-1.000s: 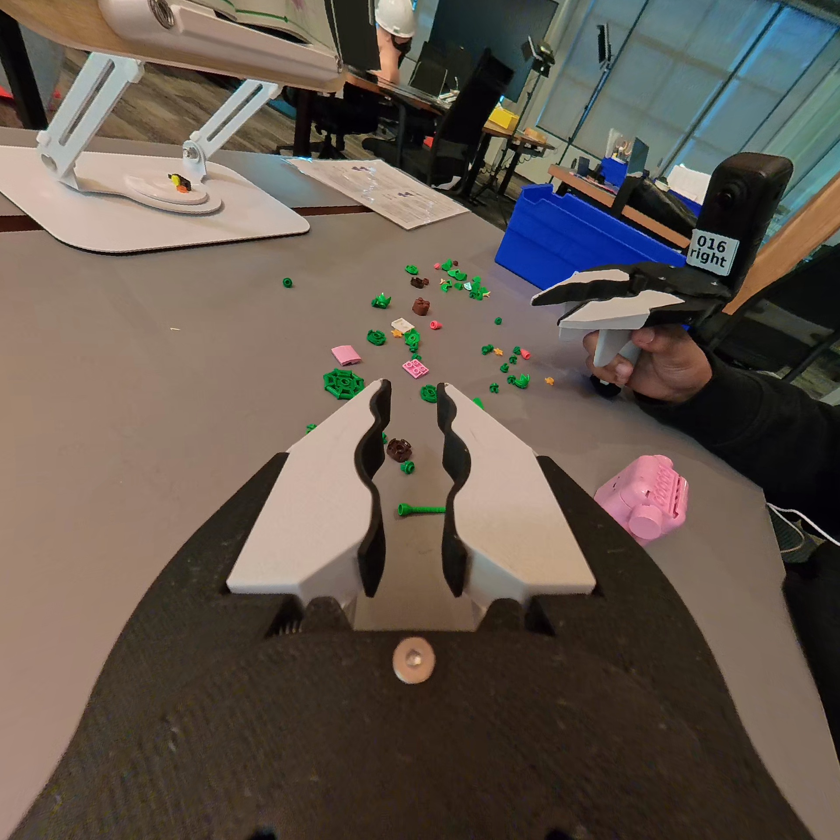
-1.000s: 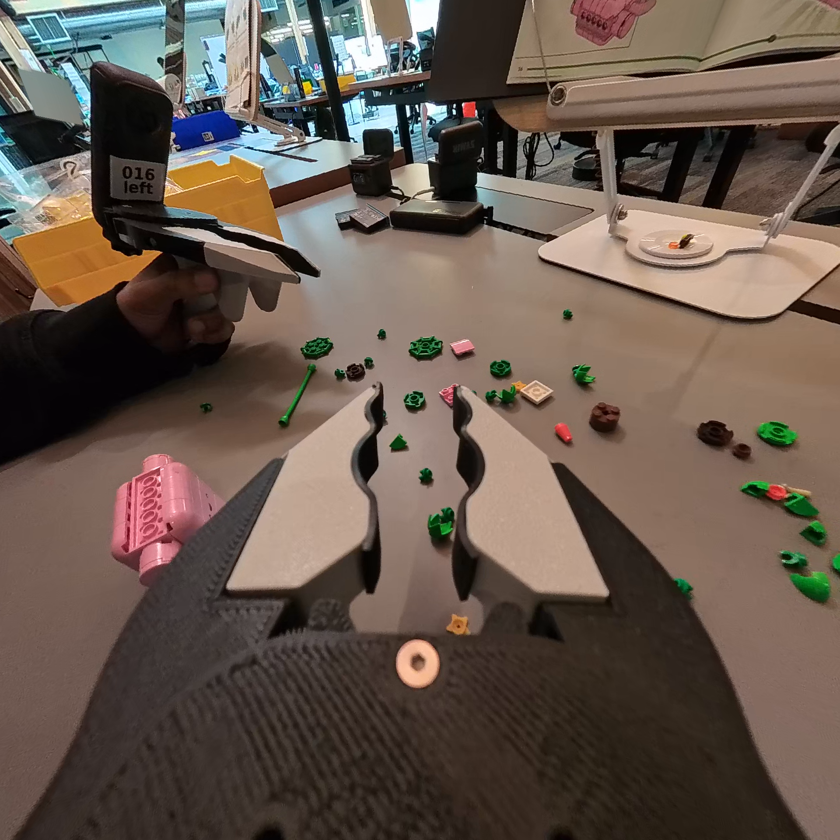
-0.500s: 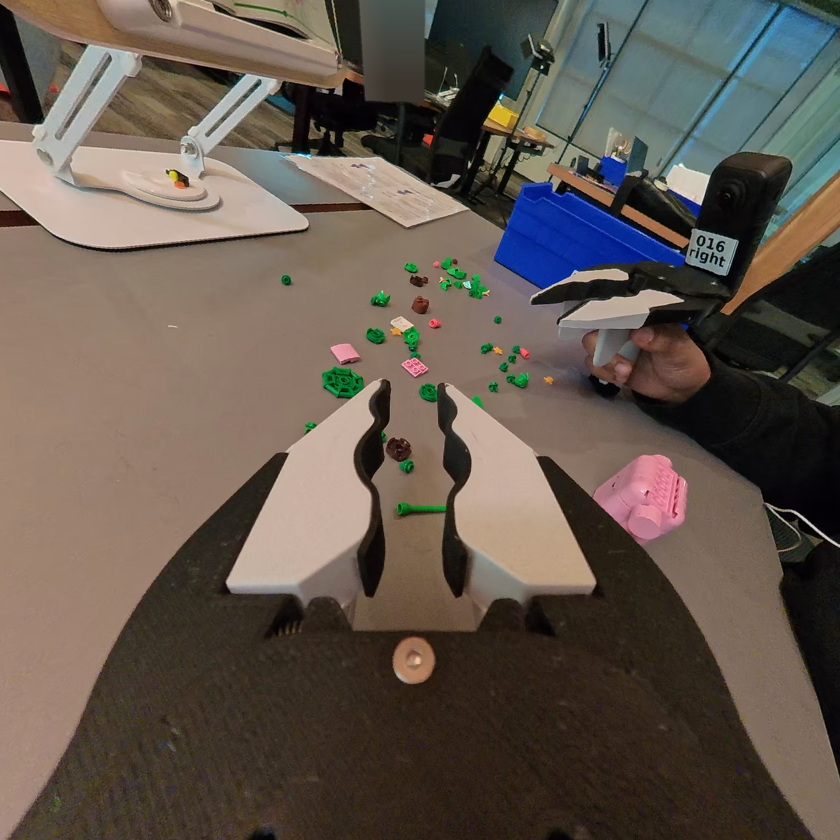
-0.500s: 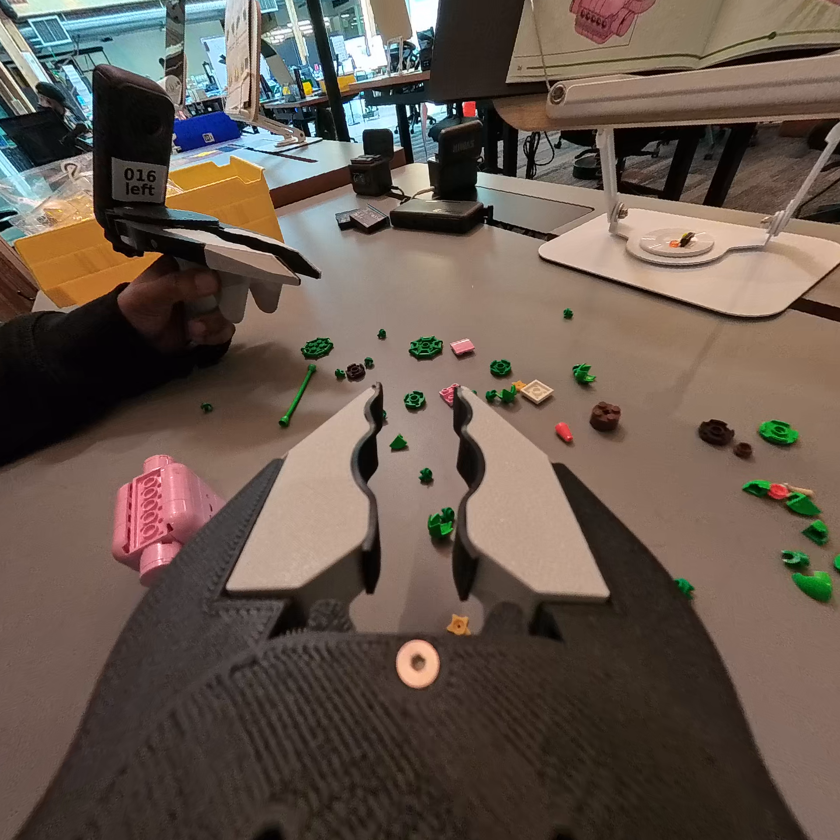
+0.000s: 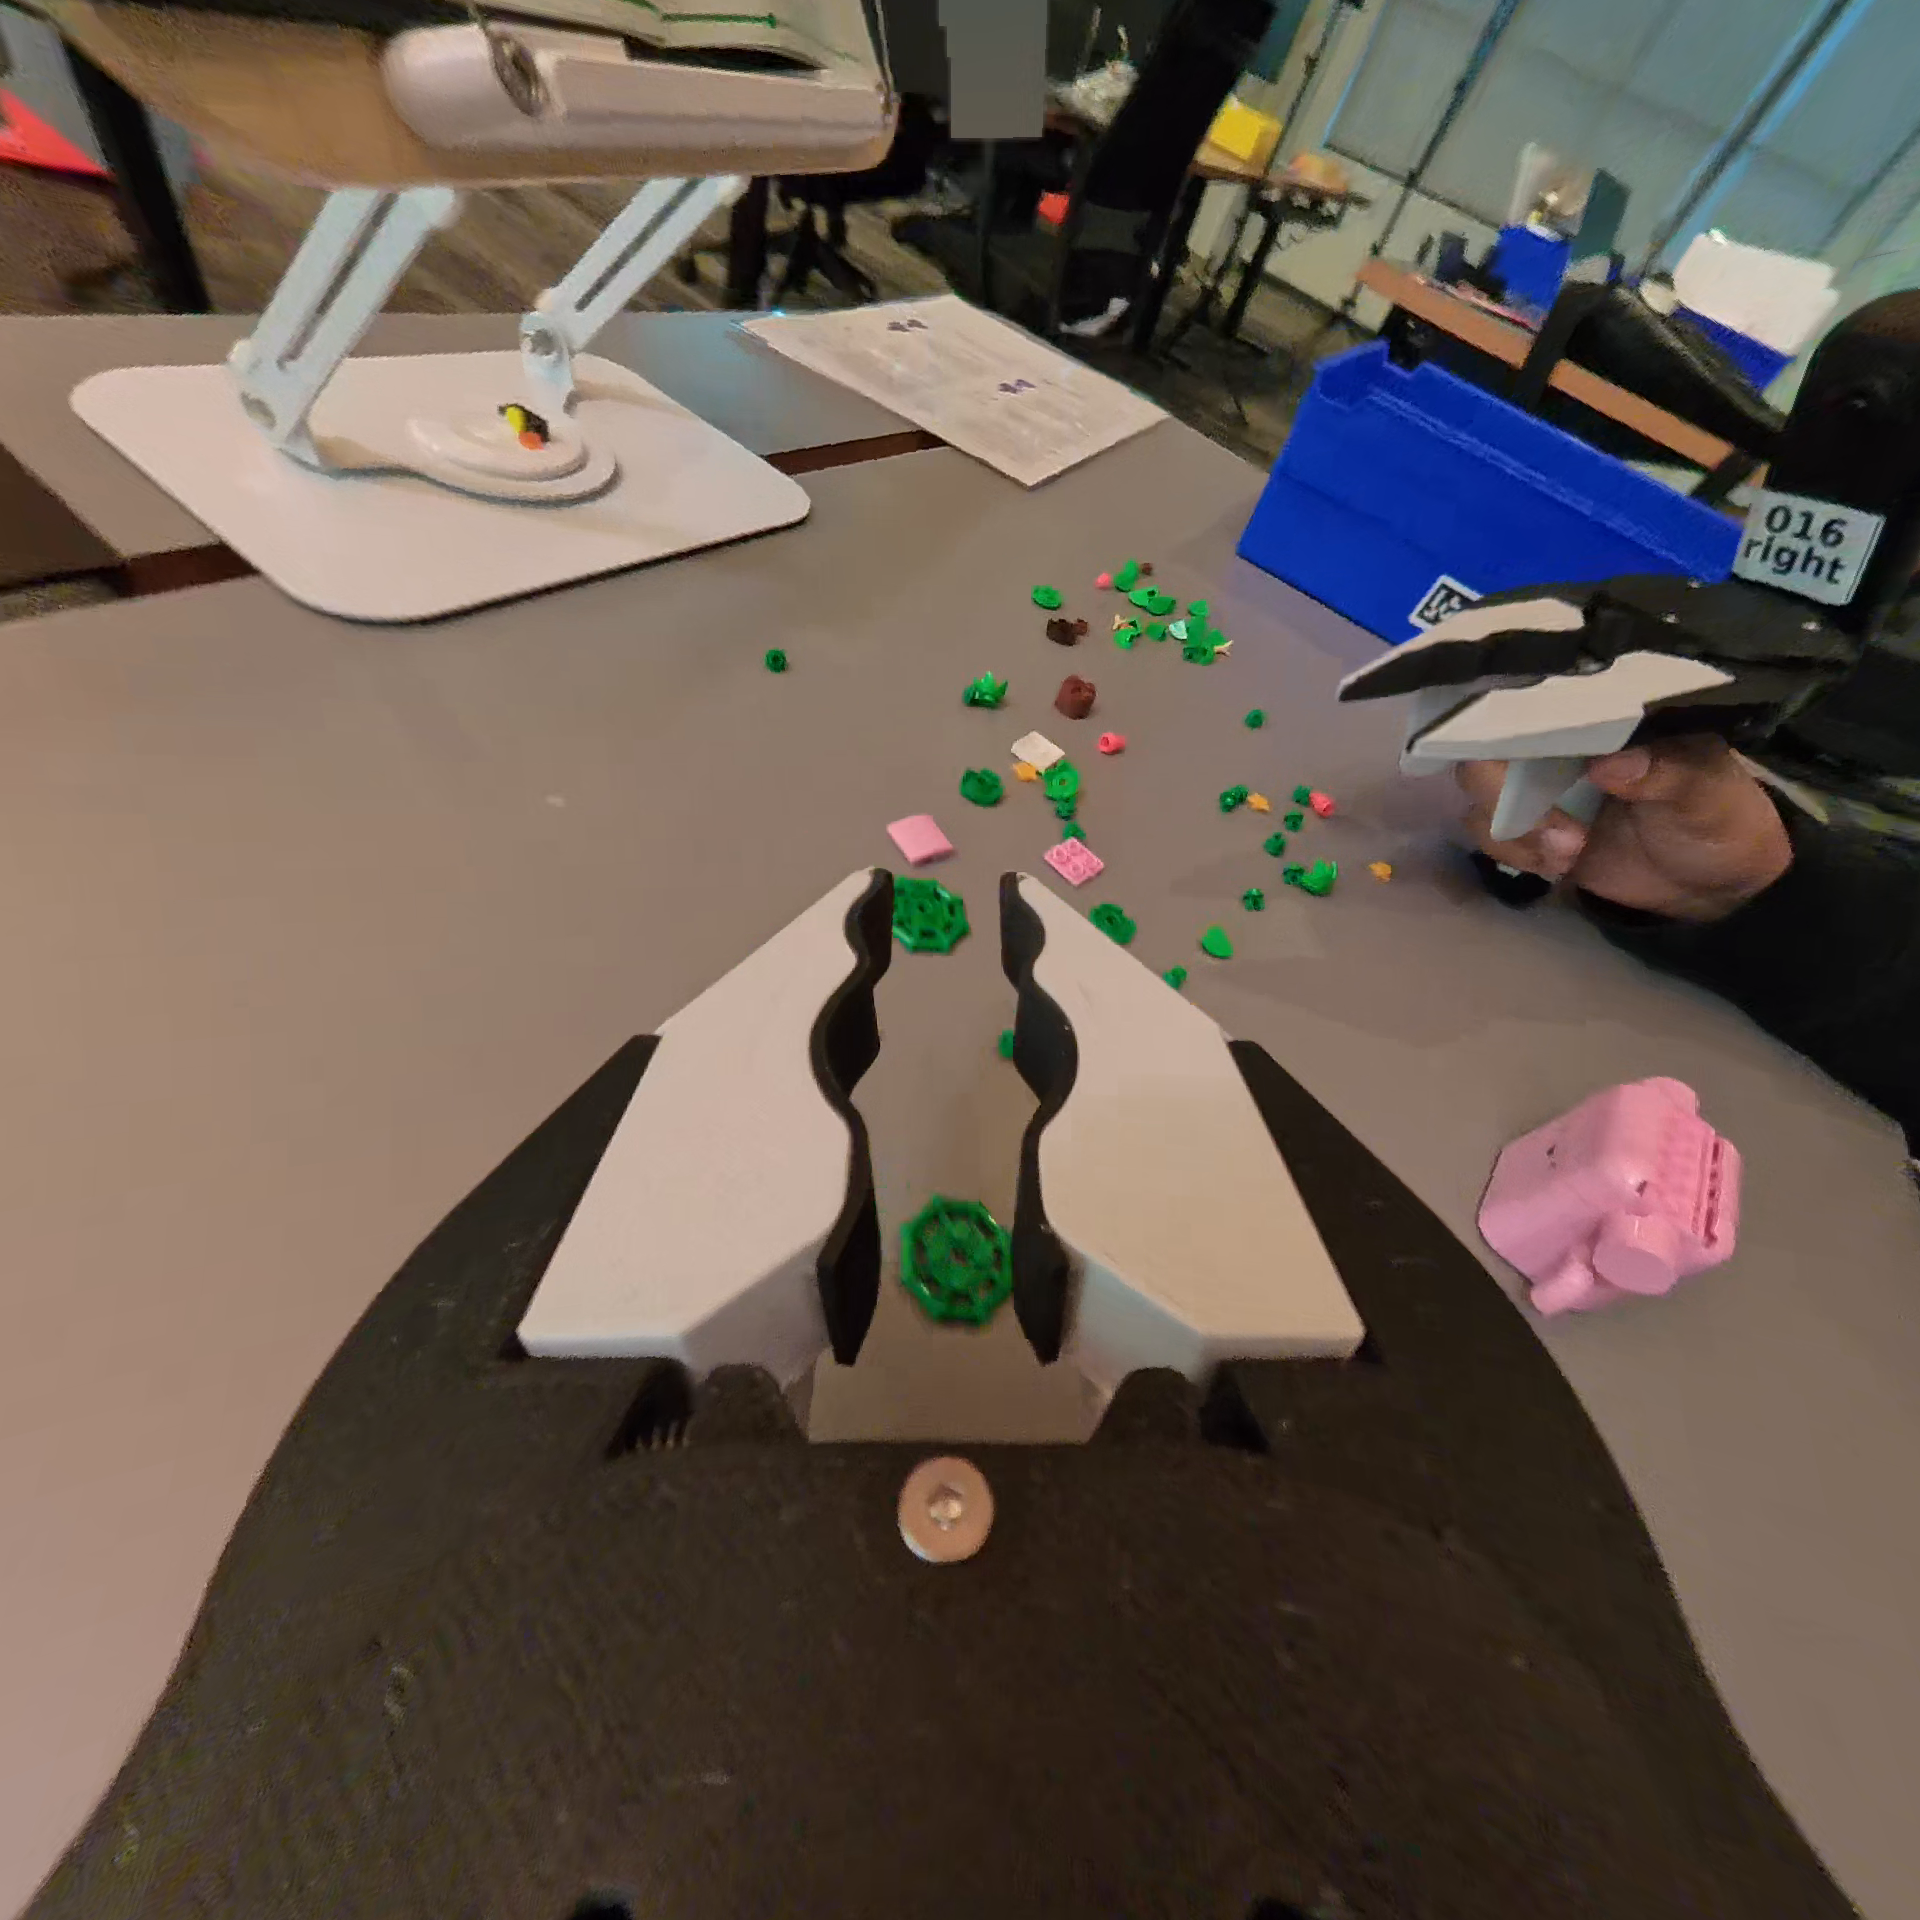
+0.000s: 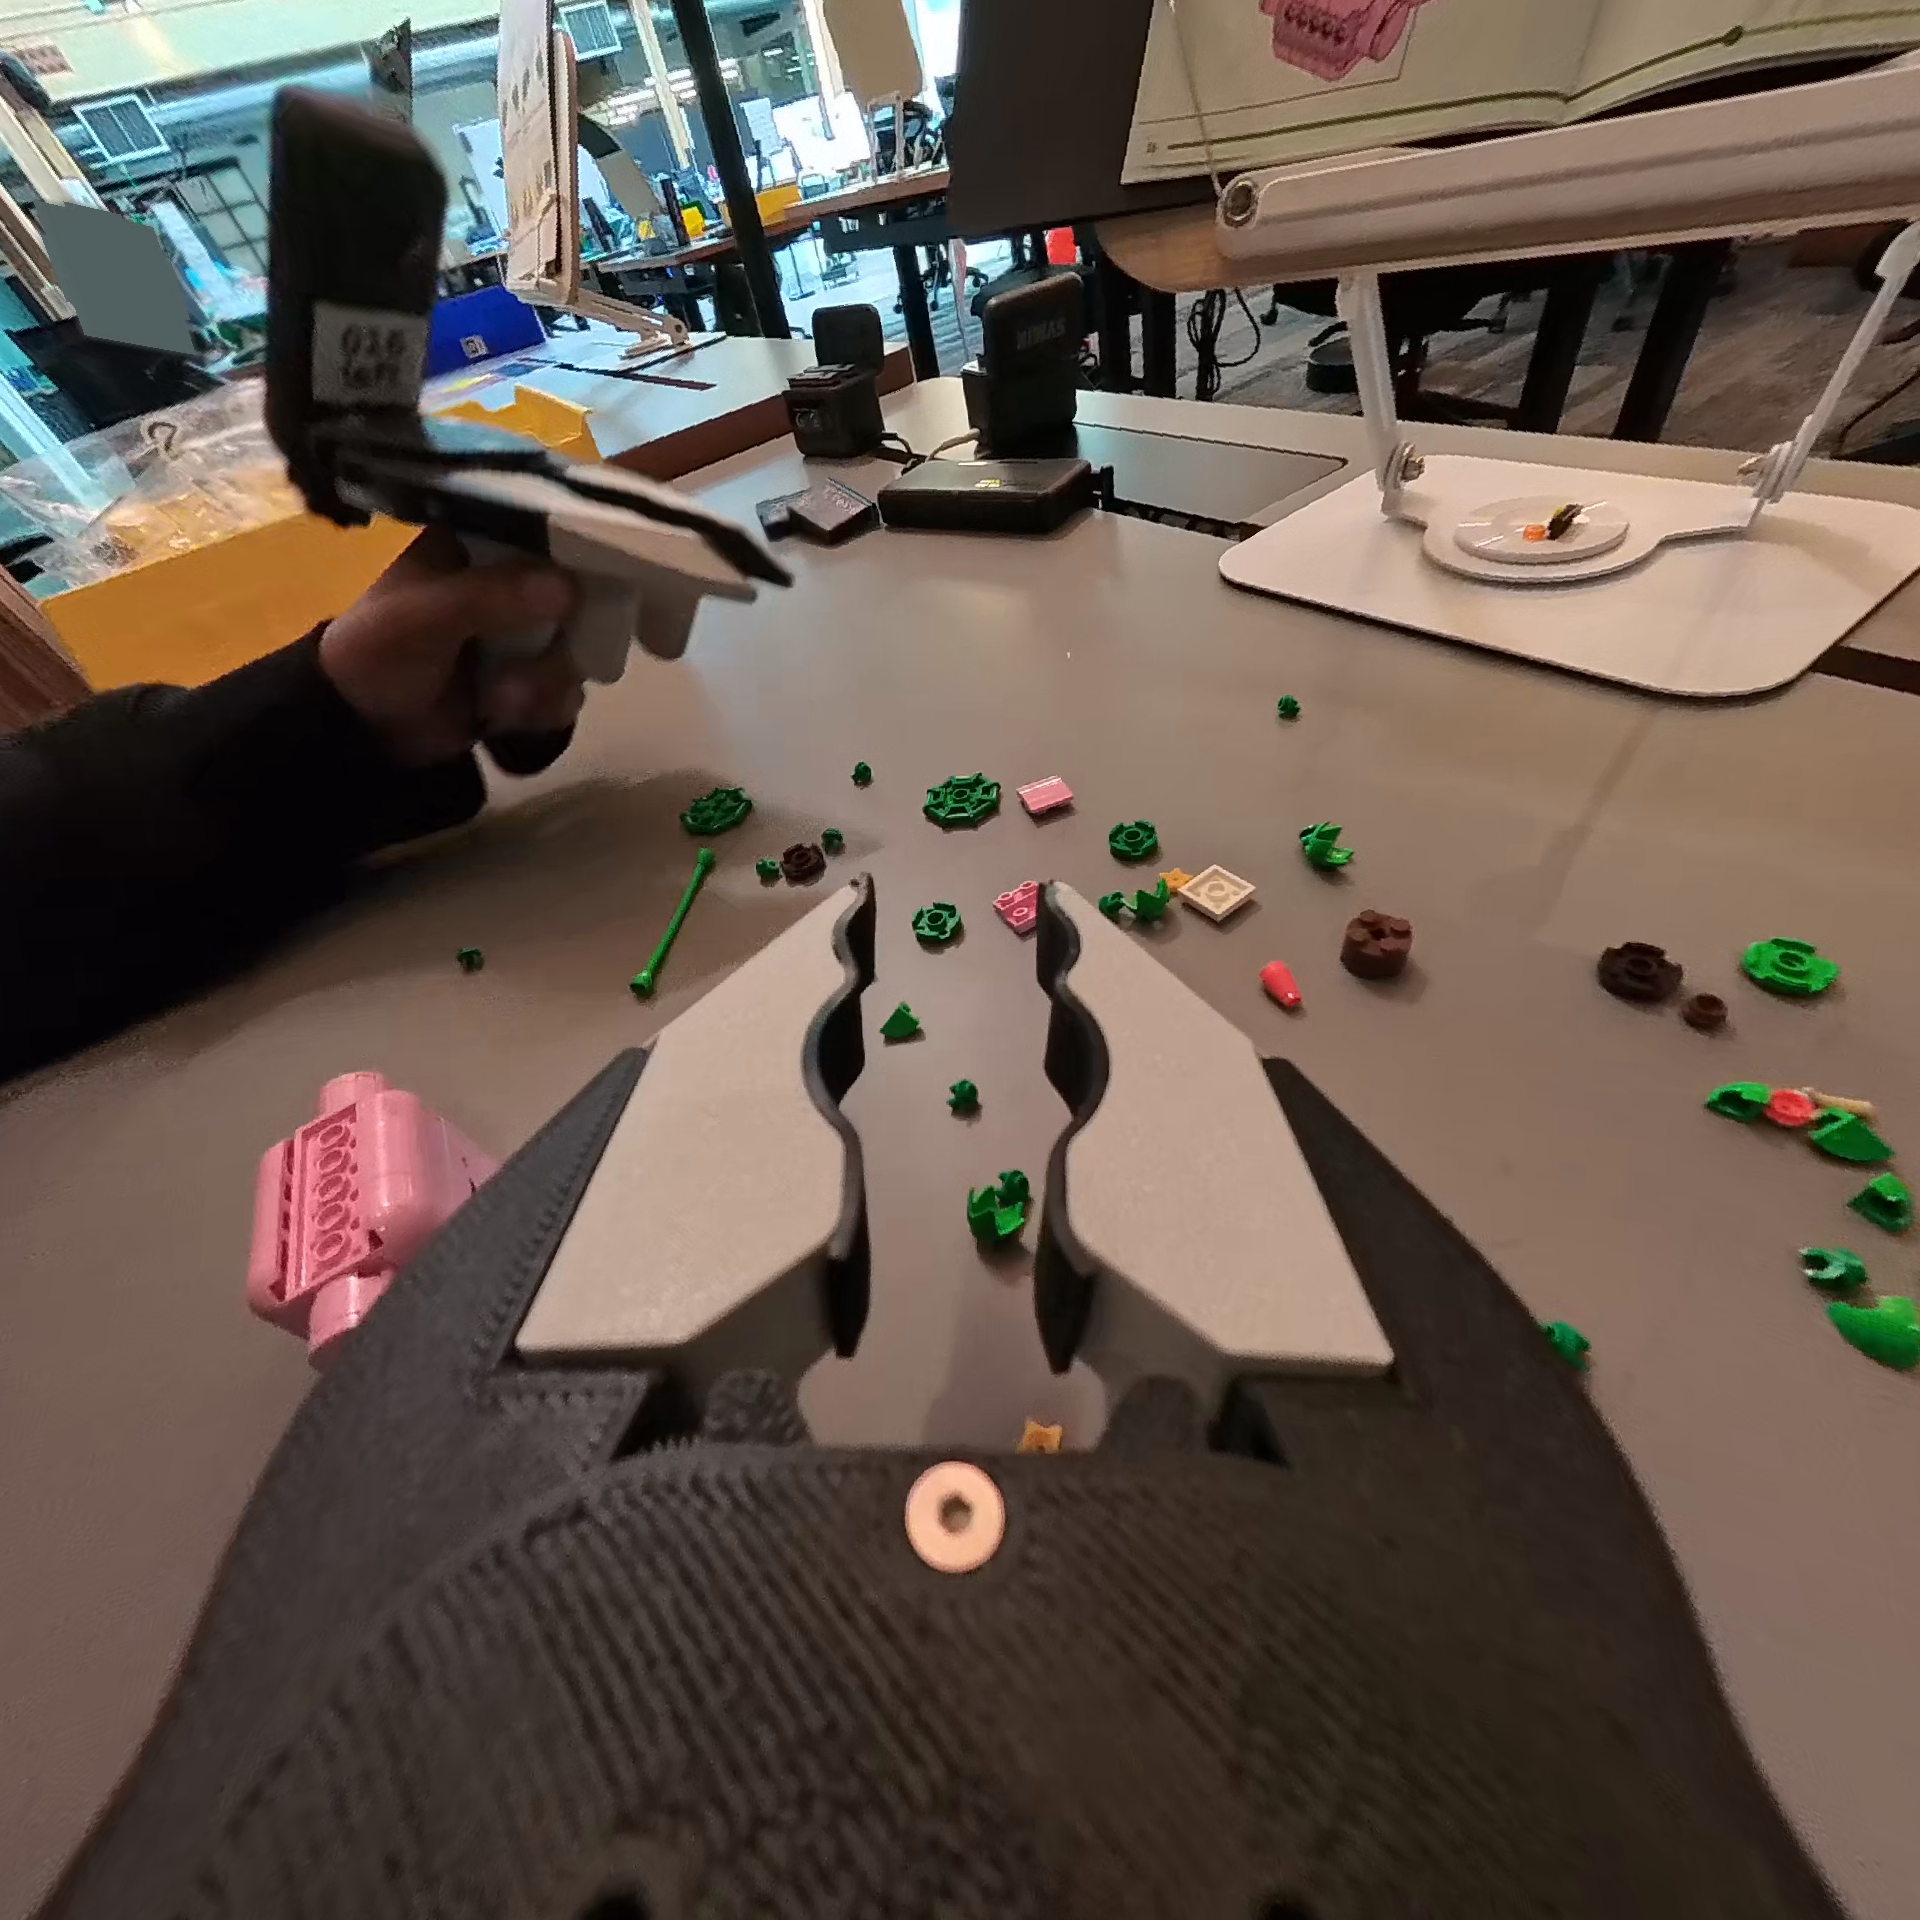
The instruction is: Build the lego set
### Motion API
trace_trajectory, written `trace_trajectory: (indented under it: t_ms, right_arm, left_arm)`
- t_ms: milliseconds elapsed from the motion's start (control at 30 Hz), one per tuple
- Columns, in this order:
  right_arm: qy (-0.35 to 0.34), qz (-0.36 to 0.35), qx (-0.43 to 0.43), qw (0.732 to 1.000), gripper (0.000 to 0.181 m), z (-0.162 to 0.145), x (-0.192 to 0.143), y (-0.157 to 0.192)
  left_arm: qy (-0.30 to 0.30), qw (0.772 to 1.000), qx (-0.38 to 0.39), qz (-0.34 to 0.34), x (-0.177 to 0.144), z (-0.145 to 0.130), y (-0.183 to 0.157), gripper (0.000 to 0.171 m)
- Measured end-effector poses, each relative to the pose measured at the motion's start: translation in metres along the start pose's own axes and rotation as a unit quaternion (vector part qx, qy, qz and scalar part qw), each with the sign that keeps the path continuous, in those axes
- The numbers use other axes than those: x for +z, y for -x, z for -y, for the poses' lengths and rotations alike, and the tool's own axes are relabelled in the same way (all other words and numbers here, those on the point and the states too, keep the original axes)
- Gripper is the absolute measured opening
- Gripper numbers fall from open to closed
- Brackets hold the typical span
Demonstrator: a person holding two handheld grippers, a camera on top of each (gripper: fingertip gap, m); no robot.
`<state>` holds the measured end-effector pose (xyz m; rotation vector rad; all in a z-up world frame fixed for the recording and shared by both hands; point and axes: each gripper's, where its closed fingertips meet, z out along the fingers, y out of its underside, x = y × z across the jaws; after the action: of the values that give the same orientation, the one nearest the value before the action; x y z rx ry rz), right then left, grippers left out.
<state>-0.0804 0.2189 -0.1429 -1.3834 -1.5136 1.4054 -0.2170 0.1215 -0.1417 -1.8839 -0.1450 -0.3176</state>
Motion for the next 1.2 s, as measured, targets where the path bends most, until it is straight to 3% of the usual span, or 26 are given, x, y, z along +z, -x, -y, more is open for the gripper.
trace_trajectory:
  t_ms: [133,233,300,400,500,600,733,833,900,1000,1067,1200]
  right_arm:
    - [0.000,-0.002,0.000,1.000,0.029,0.000,0.000,0.000]
    - [-0.005,-0.002,0.008,1.000,0.029,0.001,-0.001,-0.002]
    - [-0.008,0.000,0.019,1.000,0.030,0.002,-0.002,-0.004]
    - [-0.015,0.005,0.036,0.999,0.030,0.004,-0.004,-0.007]
    - [-0.016,0.008,0.037,0.999,0.031,0.004,-0.004,-0.006]
    - [-0.014,0.008,0.025,1.000,0.031,0.004,-0.003,-0.003]
    - [-0.006,0.005,0.008,1.000,0.031,0.001,-0.003,0.000]
    - [-0.003,0.005,-0.005,1.000,0.031,0.000,-0.003,0.002]
    - [-0.001,0.016,-0.020,1.000,0.031,0.000,-0.003,0.007]
    - [0.009,0.080,-0.056,0.995,0.033,-0.002,-0.003,0.033]
    - [0.030,0.139,-0.080,0.987,0.033,-0.008,-0.006,0.056]
    - [0.103,0.127,-0.147,0.975,0.025,-0.033,-0.006,0.055]
  left_arm:
    - [0.093,0.991,0.052,-0.083,0.042,0.007,-0.002,0.027]
    - [0.217,0.968,0.091,-0.087,0.079,-0.025,0.014,0.028]
    - [0.259,0.956,0.098,-0.101,0.094,-0.040,0.015,0.029]
    - [0.264,0.951,0.100,-0.122,0.107,-0.046,0.008,0.032]
    - [0.265,0.949,0.101,-0.133,0.107,-0.049,0.003,0.015]
    - [0.262,0.948,0.107,-0.147,0.105,-0.051,-0.005,0.014]
    - [0.226,0.949,0.149,-0.162,0.100,-0.038,-0.027,0.014]
    - [0.190,0.939,0.235,-0.165,0.092,-0.027,-0.055,0.014]
    - [0.183,0.918,0.323,-0.138,0.089,-0.027,-0.069,0.014]
    - [0.174,0.894,0.395,-0.122,0.086,-0.032,-0.097,0.014]
    - [0.180,0.894,0.383,-0.145,0.082,-0.043,-0.118,0.014]
    - [0.261,0.897,0.303,-0.190,0.074,-0.081,-0.141,0.014]
